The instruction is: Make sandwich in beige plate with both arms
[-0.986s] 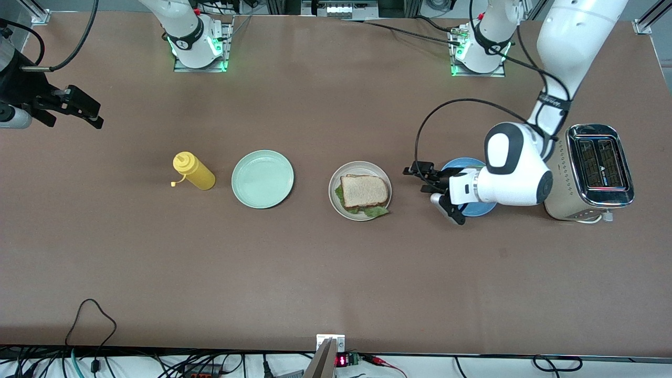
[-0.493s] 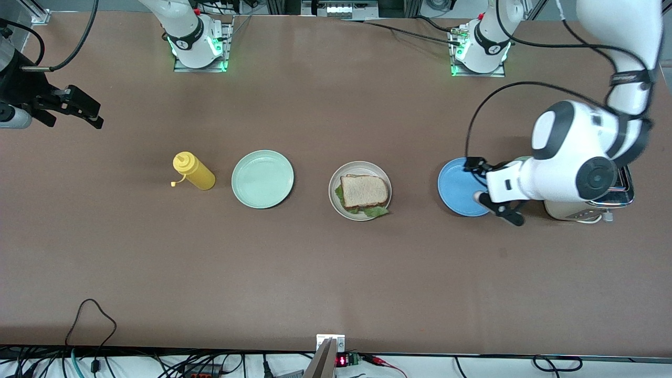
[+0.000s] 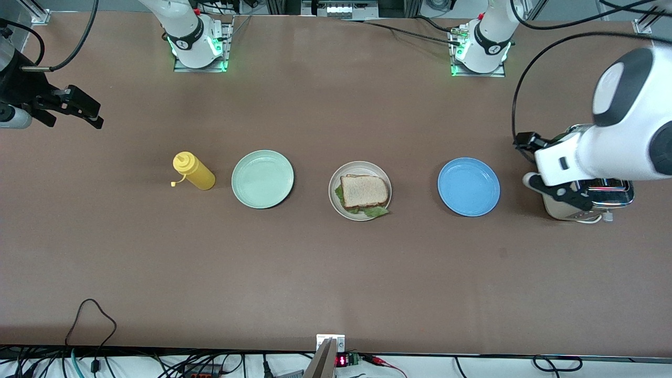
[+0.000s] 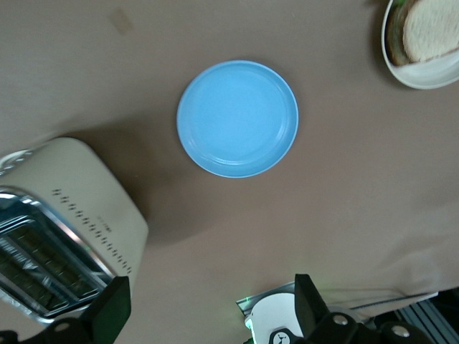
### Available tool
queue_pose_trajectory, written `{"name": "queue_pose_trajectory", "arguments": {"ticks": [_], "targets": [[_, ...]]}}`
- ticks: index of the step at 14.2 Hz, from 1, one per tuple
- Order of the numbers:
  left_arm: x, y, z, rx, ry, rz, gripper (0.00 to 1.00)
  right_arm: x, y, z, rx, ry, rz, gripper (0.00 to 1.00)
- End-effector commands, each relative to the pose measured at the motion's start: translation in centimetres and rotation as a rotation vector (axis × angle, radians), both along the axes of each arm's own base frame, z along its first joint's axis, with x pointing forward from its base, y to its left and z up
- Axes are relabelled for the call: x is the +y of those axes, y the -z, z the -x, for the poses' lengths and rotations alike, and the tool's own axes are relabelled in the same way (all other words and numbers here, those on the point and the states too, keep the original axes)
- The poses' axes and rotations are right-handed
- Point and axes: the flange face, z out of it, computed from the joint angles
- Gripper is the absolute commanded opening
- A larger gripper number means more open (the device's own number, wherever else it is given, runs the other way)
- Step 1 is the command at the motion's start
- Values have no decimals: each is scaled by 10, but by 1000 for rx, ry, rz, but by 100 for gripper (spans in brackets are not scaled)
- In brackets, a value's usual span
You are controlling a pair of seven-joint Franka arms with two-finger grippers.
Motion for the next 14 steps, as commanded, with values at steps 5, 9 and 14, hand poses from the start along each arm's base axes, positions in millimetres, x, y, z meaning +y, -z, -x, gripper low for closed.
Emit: {"name": "queue_pose_trajectory", "arguments": {"ticks": [5, 9, 14], "targets": [[47, -72, 71, -366, -350, -12, 100, 0, -6, 2, -11, 0, 8, 100], [40, -76, 94, -415, -335, -2, 100, 0, -6, 2, -11, 0, 7, 100], [38, -76, 89, -398, -299, 5, 100, -7, -6, 2, -3, 0, 0, 100]]}}
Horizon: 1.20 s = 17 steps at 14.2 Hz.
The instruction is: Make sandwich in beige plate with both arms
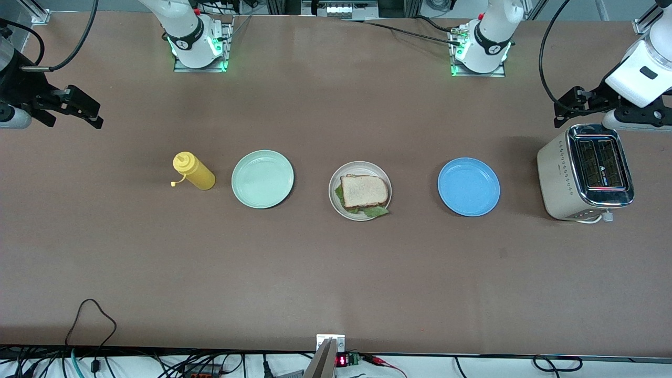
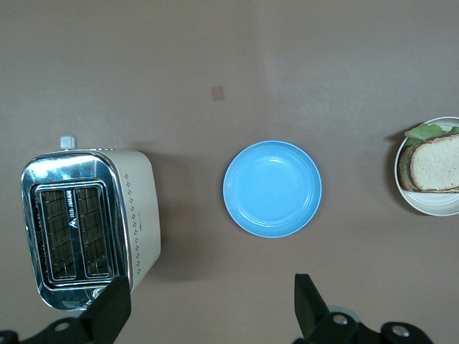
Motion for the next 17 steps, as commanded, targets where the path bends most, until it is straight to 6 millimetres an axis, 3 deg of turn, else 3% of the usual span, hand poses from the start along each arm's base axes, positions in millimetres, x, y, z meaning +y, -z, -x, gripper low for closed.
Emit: {"name": "queue_pose_trajectory", "arguments": {"ticks": [1, 4, 17], "targets": [[-4, -4, -10, 2, 22, 8, 100, -4, -7, 3, -7, -6, -1, 100], [-2, -4, -23, 60, 21, 3, 100, -4, -7, 1, -9, -44, 0, 100], [-5, -4, -20, 83, 39, 3, 100, -5, -7, 2, -6, -40, -1, 100]]}}
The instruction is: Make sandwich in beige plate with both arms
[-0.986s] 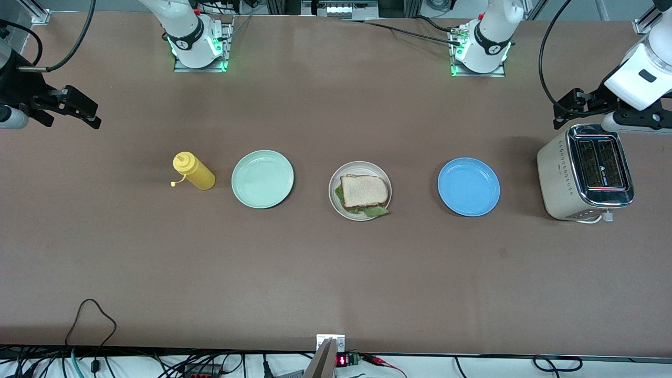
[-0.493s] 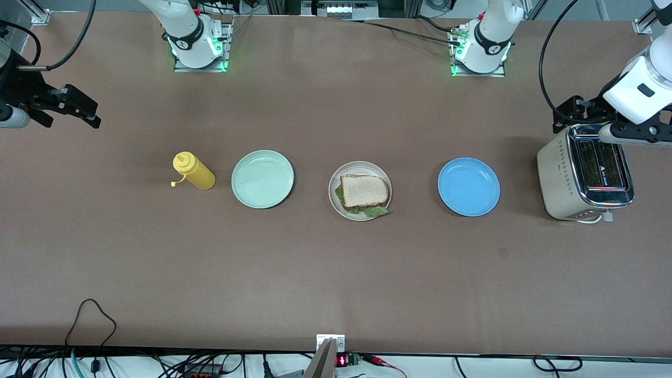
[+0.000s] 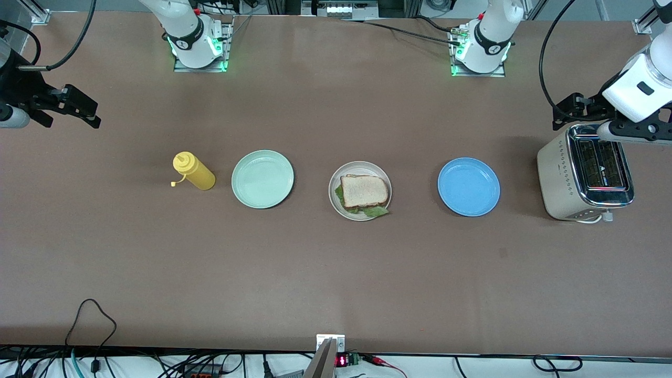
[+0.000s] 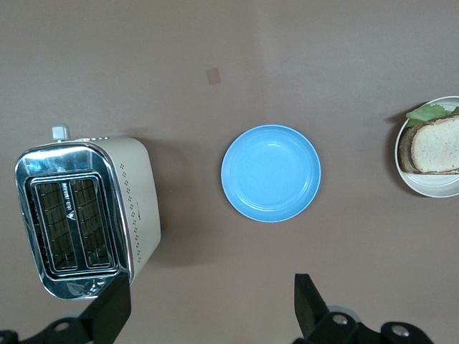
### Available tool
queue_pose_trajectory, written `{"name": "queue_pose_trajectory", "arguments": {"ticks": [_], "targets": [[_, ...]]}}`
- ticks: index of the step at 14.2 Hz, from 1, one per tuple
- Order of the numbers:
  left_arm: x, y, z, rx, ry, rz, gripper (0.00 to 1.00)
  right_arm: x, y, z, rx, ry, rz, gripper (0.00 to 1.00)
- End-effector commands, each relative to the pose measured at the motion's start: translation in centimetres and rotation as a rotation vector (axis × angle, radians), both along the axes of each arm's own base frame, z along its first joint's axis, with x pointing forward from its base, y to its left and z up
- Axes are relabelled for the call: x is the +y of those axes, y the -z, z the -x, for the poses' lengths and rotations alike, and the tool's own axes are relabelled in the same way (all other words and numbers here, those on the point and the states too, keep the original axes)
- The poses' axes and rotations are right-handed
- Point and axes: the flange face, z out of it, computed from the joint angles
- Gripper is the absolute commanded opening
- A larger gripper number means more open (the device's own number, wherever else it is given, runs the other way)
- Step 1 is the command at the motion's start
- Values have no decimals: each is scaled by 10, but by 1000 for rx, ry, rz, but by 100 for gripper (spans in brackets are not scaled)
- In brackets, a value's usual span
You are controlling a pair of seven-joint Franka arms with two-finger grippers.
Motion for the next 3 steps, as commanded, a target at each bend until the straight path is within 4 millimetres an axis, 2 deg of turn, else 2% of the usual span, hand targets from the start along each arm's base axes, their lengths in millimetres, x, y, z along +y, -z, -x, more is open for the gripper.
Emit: {"name": "queue_pose_trajectory", "arguments": {"ticks": [1, 3], "targets": [[-1, -7, -2, 0, 18, 8, 100, -2, -7, 2, -5, -11, -3, 100], [-1, -7, -2, 3, 18, 8, 100, -2, -7, 2, -5, -10, -3, 100]]}}
